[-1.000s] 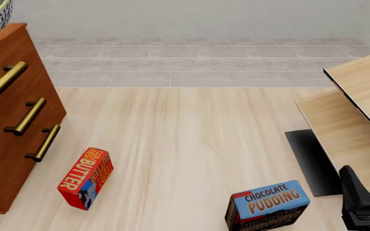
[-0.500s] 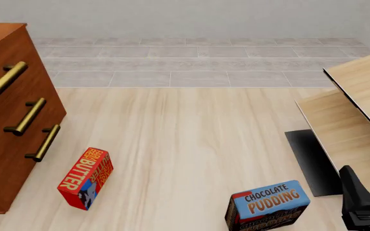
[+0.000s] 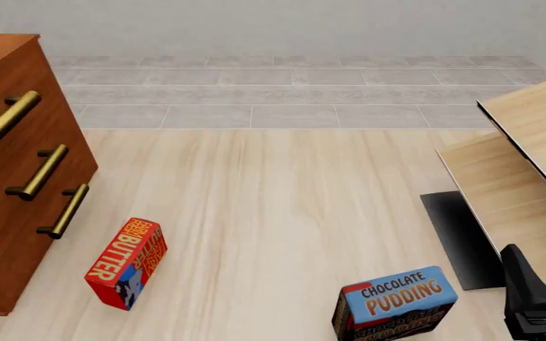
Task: Close the top drawer of the cabinet and put the bowl on top of it.
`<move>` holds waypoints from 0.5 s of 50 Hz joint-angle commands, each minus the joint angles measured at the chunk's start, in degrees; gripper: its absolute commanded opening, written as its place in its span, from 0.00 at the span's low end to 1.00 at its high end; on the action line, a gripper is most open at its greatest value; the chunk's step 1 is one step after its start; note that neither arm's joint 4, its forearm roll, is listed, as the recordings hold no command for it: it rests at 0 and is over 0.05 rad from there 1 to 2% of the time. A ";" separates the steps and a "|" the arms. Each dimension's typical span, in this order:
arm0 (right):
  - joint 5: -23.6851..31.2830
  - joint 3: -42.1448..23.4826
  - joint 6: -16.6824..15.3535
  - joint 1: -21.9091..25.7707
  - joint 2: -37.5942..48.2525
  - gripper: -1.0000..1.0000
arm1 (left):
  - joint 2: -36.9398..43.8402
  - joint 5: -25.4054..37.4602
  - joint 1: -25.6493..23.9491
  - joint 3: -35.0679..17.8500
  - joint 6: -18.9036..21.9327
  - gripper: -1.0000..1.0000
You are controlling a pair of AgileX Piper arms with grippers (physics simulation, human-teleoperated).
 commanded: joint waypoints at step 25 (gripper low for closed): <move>0.11 -0.03 0.01 0.01 -0.09 1.00 | 2.23 -3.48 2.11 3.29 2.16 0.00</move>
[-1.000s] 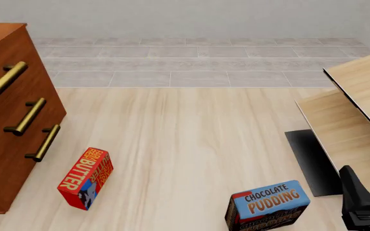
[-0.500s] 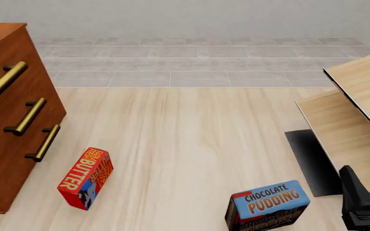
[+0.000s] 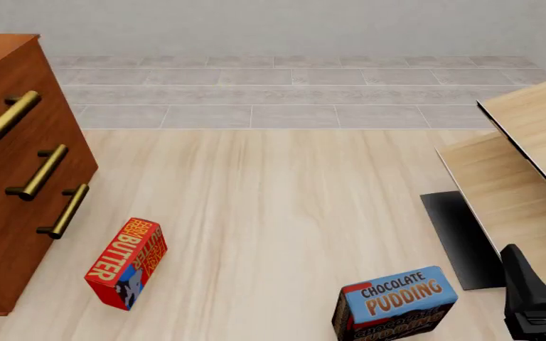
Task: Close the top drawer of the cabinet and put the bowl on top of it.
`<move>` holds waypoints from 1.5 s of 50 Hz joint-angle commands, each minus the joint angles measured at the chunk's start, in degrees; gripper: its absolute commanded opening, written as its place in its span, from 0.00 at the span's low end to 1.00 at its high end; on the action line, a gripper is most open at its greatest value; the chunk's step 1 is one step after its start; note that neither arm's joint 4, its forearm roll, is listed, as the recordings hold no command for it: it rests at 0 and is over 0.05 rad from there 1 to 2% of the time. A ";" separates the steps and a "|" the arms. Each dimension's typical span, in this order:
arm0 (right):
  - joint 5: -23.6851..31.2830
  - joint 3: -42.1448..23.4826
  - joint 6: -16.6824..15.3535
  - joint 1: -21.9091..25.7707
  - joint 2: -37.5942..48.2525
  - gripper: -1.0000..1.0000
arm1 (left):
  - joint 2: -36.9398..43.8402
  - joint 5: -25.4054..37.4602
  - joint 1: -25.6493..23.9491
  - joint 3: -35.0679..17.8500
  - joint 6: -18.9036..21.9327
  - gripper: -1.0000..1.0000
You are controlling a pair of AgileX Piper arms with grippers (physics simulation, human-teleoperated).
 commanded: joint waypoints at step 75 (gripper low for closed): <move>0.11 -0.03 0.00 0.01 -0.08 1.00 | -7.10 16.89 1.93 -14.69 3.71 1.00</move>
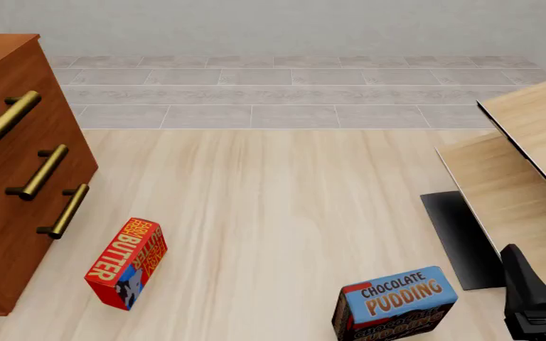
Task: Close the top drawer of the cabinet and put the bowl on top of it.
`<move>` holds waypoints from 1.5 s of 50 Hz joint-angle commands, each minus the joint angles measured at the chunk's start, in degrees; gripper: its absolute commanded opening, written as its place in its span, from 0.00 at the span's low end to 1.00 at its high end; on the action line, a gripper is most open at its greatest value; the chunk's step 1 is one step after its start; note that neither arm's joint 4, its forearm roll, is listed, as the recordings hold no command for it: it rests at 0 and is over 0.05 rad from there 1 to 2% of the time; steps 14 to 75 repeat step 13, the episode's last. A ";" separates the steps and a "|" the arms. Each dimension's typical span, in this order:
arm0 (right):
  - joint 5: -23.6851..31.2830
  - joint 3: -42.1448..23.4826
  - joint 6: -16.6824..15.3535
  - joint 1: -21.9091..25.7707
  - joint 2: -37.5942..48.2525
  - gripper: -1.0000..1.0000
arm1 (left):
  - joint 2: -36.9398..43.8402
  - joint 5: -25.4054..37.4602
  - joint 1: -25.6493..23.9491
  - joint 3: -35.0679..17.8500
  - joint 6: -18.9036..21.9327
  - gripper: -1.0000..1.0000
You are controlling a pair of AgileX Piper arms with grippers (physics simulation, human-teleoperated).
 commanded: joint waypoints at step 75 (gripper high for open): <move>0.11 -0.03 0.00 0.00 -0.08 1.00 | -5.11 3.23 2.03 1.05 0.86 1.00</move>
